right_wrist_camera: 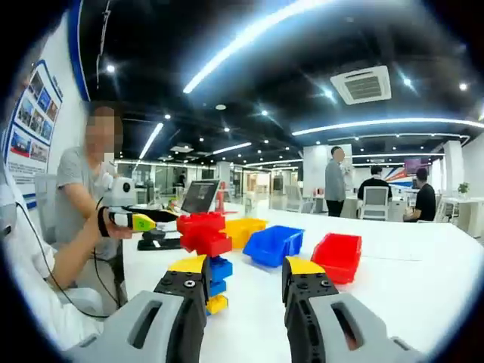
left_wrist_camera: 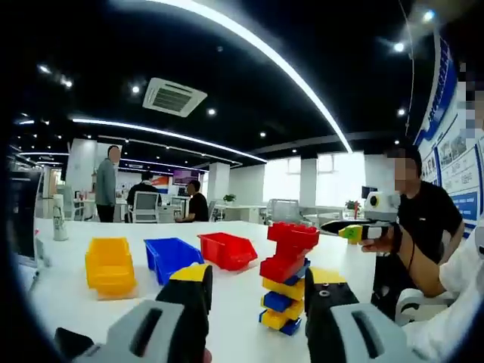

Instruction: Take apart the toy blocks one by one and place each separated block into its matching bin, sorting the blocks by their type until all the connected pieces are disassembled and separated into the correct bins

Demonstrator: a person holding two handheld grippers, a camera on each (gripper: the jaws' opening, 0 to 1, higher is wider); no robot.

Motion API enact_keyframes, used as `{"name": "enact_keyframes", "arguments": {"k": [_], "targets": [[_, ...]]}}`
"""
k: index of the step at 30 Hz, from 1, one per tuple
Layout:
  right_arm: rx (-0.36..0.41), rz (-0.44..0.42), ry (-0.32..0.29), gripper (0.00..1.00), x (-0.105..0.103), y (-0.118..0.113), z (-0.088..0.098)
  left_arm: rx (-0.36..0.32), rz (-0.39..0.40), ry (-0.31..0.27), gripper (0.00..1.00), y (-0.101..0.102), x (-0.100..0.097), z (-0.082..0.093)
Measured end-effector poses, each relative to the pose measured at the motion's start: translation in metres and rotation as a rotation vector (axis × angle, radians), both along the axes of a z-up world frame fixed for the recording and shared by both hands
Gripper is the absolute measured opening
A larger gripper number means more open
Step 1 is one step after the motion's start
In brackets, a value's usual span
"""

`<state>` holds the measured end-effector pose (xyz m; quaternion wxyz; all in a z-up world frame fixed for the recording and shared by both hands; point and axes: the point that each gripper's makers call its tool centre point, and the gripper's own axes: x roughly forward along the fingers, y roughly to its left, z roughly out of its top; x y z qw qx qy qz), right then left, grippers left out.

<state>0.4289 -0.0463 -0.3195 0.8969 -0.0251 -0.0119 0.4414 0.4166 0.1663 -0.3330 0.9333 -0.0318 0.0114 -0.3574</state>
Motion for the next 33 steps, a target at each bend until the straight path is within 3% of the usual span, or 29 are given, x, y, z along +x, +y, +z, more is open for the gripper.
{"name": "enact_keyframes", "arguments": {"k": [15,33], "targets": [[-0.006,0.005,-0.001,0.39,-0.001,0.000,-0.001,-0.003,-0.013,-0.006,0.50,-0.003,-0.001,0.002],[-0.019,0.001,0.005,0.39,0.001,0.000,-0.004,-0.056,-0.060,-0.004,0.53,-0.011,-0.001,0.001]]}}
